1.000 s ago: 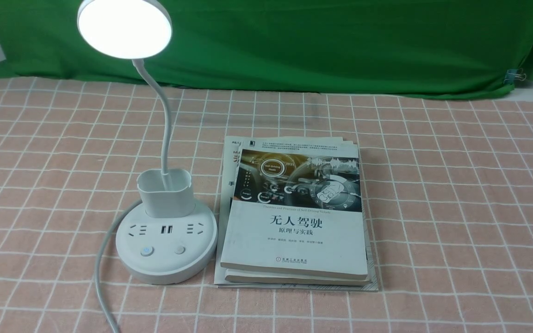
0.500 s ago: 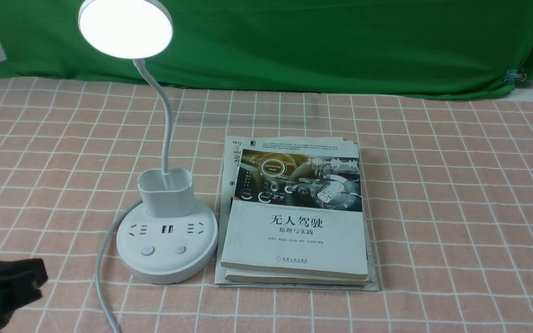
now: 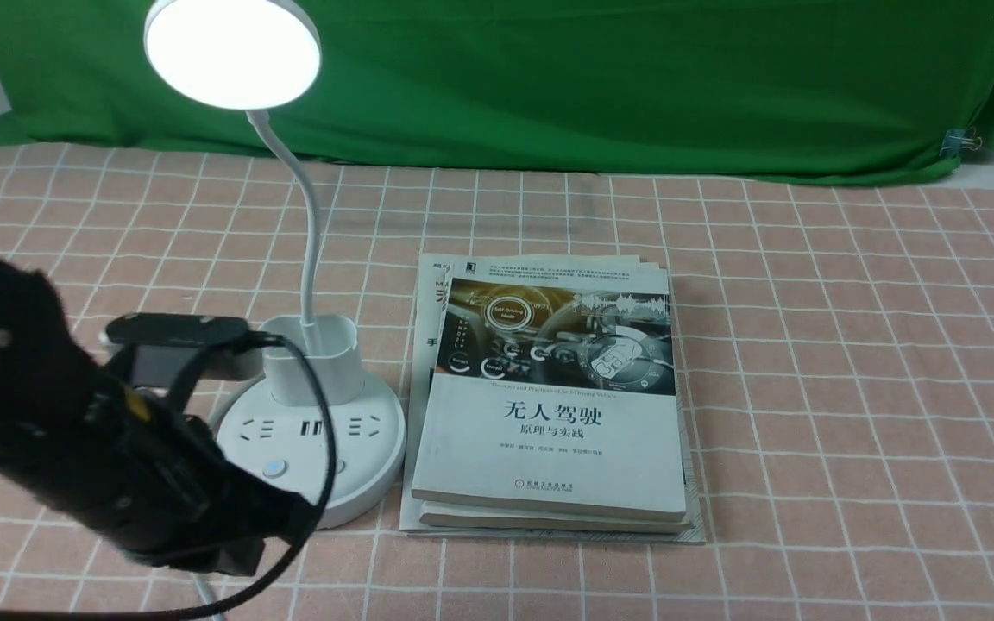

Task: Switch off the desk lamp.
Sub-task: Use the left arm to press the button switch on the lamp holder

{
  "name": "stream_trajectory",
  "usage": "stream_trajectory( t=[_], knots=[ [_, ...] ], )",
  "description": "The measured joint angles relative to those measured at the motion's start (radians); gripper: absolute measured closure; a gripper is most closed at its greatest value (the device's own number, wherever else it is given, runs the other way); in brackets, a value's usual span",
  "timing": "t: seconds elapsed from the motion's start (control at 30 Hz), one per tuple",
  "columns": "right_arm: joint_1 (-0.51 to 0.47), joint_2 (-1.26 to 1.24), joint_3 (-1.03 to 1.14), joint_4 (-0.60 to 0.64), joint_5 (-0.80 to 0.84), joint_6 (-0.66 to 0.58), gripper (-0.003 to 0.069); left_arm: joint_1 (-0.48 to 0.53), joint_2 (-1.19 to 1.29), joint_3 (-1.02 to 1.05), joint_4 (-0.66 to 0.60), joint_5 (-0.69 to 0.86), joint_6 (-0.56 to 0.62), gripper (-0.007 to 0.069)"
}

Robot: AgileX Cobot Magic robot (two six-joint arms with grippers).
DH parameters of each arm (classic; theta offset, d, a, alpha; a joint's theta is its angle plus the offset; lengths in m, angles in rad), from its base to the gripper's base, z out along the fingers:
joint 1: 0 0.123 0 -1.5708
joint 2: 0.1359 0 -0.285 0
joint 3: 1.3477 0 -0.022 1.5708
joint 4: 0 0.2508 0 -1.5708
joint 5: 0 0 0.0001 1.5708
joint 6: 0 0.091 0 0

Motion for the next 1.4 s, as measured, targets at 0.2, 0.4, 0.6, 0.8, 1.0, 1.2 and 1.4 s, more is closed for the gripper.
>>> stream_trajectory(
  t=[0.2,0.4,0.6,0.8,1.0,1.2,1.4],
  knots=[
    [0.000,0.000,0.000,0.000,0.000,0.000,0.0419,-0.030,0.103,-0.109,0.043,-0.008,-0.033,0.0621],
    [0.000,0.000,0.000,0.000,0.000,0.000,0.0419,-0.030,0.232,-0.219,0.075,-0.068,-0.059,0.0621],
    [0.000,0.000,0.000,0.000,0.000,0.000,0.0419,-0.030,0.331,-0.290,0.086,-0.059,-0.061,0.0621],
    [0.000,0.000,0.000,0.000,0.000,0.000,0.0419,-0.030,0.386,-0.309,0.091,-0.055,-0.061,0.0621],
    [0.000,0.000,0.000,-0.001,0.000,0.000,0.0419,-0.030,0.420,-0.316,0.095,-0.046,-0.061,0.0621],
    [0.000,0.000,0.000,-0.001,0.000,0.000,0.0419,-0.030,0.424,-0.320,0.095,-0.042,-0.061,0.0621],
    [0.000,0.000,0.000,-0.001,0.000,0.000,0.0419,-0.030,0.433,-0.324,0.095,-0.038,-0.061,0.0621]
  ],
)
